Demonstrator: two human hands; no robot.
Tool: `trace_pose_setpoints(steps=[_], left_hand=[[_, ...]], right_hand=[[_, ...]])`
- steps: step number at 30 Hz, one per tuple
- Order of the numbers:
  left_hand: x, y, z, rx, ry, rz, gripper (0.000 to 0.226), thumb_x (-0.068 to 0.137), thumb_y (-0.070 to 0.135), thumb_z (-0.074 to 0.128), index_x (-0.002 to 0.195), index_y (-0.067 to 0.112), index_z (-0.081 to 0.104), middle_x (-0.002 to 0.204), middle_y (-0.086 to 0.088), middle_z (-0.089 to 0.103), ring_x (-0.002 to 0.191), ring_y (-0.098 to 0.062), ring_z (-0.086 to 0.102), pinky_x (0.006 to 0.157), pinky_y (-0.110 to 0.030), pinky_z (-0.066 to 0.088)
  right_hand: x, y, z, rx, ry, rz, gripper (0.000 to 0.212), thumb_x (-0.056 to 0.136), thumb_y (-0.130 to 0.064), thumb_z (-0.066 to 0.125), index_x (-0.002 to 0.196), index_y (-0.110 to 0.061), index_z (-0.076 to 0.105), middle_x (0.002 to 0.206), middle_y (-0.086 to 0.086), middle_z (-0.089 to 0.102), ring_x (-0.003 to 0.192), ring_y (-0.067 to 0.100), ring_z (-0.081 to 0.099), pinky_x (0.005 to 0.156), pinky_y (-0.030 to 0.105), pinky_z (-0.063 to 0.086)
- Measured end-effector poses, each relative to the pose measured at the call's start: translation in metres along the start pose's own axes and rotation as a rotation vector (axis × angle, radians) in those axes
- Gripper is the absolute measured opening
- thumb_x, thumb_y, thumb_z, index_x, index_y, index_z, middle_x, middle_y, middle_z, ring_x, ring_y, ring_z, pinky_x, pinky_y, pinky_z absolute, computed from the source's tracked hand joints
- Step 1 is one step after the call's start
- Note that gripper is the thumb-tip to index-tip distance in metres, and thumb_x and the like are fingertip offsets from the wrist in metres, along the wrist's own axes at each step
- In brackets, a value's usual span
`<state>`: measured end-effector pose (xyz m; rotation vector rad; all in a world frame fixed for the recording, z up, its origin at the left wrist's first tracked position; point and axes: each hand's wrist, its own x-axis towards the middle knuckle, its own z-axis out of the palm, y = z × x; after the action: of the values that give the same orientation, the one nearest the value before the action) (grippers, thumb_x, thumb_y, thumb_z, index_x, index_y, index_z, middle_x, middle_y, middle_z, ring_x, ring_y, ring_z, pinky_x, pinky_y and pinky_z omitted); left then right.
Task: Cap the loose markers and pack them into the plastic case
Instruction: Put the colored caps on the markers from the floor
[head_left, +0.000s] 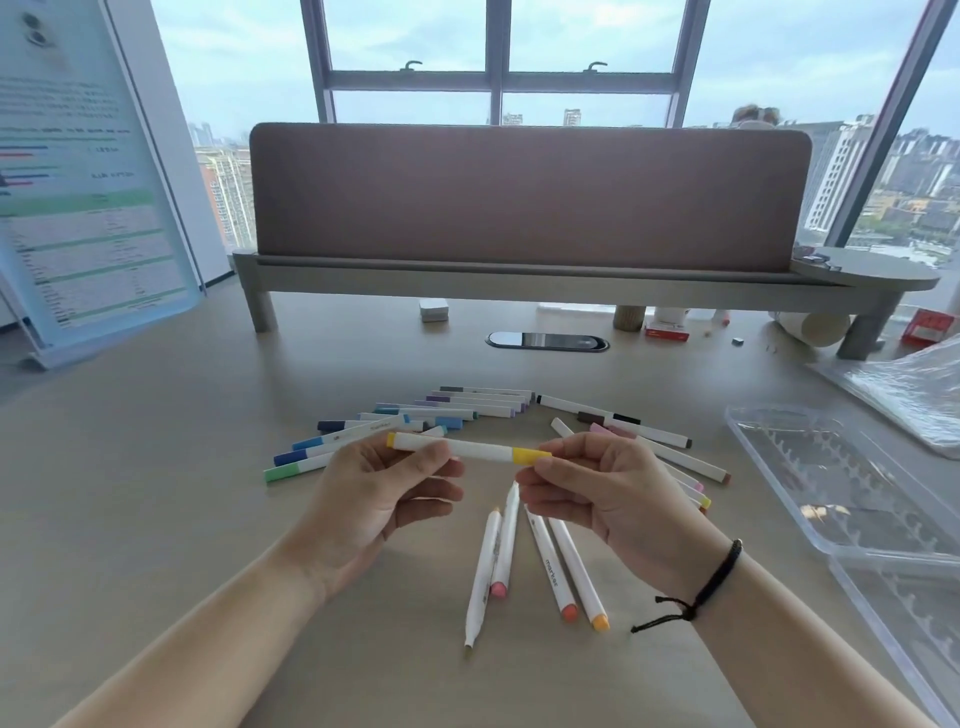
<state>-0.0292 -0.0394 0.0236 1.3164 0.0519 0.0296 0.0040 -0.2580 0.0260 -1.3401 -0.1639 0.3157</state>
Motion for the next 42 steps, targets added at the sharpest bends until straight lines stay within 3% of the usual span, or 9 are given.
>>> trace_pose_setpoints(steps=[5, 9, 14, 20, 25, 32, 37, 39, 42], left_hand=[[-0.002, -0.001, -0.003, -0.027, -0.027, 0.044, 0.030, 0.061, 0.026, 0.082, 0.083, 0.006, 0.078, 0.087, -0.024, 0.074, 0.068, -0.026, 0.073, 0.057, -0.028, 0.059], [-0.001, -0.005, -0.004, -0.083, -0.036, 0.053, 0.059, 0.044, 0.038, 0.097, 0.086, 0.002, 0.078, 0.089, -0.027, 0.073, 0.072, -0.030, 0.074, 0.060, -0.029, 0.059], [0.000, -0.007, -0.002, -0.127, -0.025, 0.029, 0.033, 0.056, 0.023, 0.084, 0.080, 0.002, 0.078, 0.084, -0.026, 0.073, 0.068, -0.030, 0.074, 0.058, -0.030, 0.059], [0.000, -0.006, -0.002, -0.112, -0.024, 0.028, 0.034, 0.056, 0.023, 0.084, 0.080, -0.001, 0.078, 0.082, -0.026, 0.073, 0.067, -0.029, 0.073, 0.058, -0.029, 0.059], [0.003, -0.004, -0.005, -0.083, -0.036, 0.024, 0.055, 0.043, 0.035, 0.097, 0.082, 0.001, 0.078, 0.081, -0.023, 0.073, 0.065, -0.025, 0.073, 0.057, -0.028, 0.058], [0.002, -0.001, -0.006, 0.056, -0.098, 0.068, 0.068, 0.040, 0.051, 0.097, 0.087, 0.005, 0.079, 0.086, -0.025, 0.073, 0.070, -0.029, 0.073, 0.060, -0.030, 0.059], [-0.003, -0.003, 0.000, 0.158, -0.163, 0.028, 0.045, 0.058, 0.044, 0.090, 0.083, 0.008, 0.079, 0.081, -0.024, 0.073, 0.067, -0.031, 0.072, 0.060, -0.030, 0.059], [-0.002, -0.004, 0.003, 0.176, -0.127, 0.021, 0.029, 0.070, 0.029, 0.079, 0.092, 0.010, 0.077, 0.082, -0.022, 0.073, 0.070, -0.031, 0.072, 0.063, -0.032, 0.060], [0.005, -0.006, 0.001, 0.186, -0.004, 0.024, 0.044, 0.073, 0.027, 0.073, 0.115, 0.014, 0.066, 0.084, -0.022, 0.073, 0.069, -0.030, 0.071, 0.067, -0.035, 0.062]], right_hand=[[0.000, -0.001, 0.000, 0.084, -0.034, 0.032, 0.027, 0.074, -0.009, 0.069, 0.096, 0.007, 0.067, 0.087, 0.026, 0.073, 0.069, 0.026, 0.073, 0.070, 0.033, 0.063], [-0.002, -0.004, -0.001, 0.113, -0.056, 0.044, 0.026, 0.074, -0.007, 0.069, 0.095, 0.008, 0.066, 0.086, 0.027, 0.072, 0.068, 0.027, 0.073, 0.067, 0.034, 0.062], [-0.003, -0.005, 0.001, 0.119, -0.057, 0.044, 0.027, 0.073, -0.006, 0.069, 0.096, 0.010, 0.066, 0.086, 0.028, 0.072, 0.067, 0.028, 0.073, 0.063, 0.033, 0.061], [-0.004, -0.003, 0.002, 0.110, -0.069, 0.054, 0.028, 0.073, -0.006, 0.070, 0.095, 0.010, 0.066, 0.087, 0.029, 0.072, 0.068, 0.028, 0.074, 0.063, 0.032, 0.061], [-0.004, -0.002, 0.003, 0.066, -0.074, 0.051, 0.023, 0.073, -0.006, 0.072, 0.091, 0.007, 0.067, 0.087, 0.029, 0.072, 0.068, 0.029, 0.073, 0.064, 0.032, 0.061], [0.000, -0.001, 0.001, -0.208, -0.039, -0.101, 0.019, 0.073, -0.008, 0.079, 0.086, 0.001, 0.070, 0.080, 0.021, 0.072, 0.066, 0.025, 0.065, 0.066, 0.030, 0.058], [0.000, 0.007, 0.006, -0.492, -0.088, -0.208, 0.010, 0.080, -0.009, 0.081, 0.085, -0.013, 0.074, 0.073, 0.006, 0.074, 0.066, 0.018, 0.067, 0.066, 0.033, 0.056], [0.001, 0.003, 0.002, -0.615, 0.006, -0.266, 0.008, 0.080, -0.015, 0.082, 0.081, -0.016, 0.074, 0.071, -0.001, 0.075, 0.066, 0.012, 0.068, 0.068, 0.030, 0.056], [0.007, -0.005, -0.018, -0.719, 0.308, -0.320, 0.011, 0.082, -0.017, 0.080, 0.073, -0.019, 0.072, 0.064, -0.005, 0.072, 0.056, 0.009, 0.063, 0.061, 0.027, 0.052]])
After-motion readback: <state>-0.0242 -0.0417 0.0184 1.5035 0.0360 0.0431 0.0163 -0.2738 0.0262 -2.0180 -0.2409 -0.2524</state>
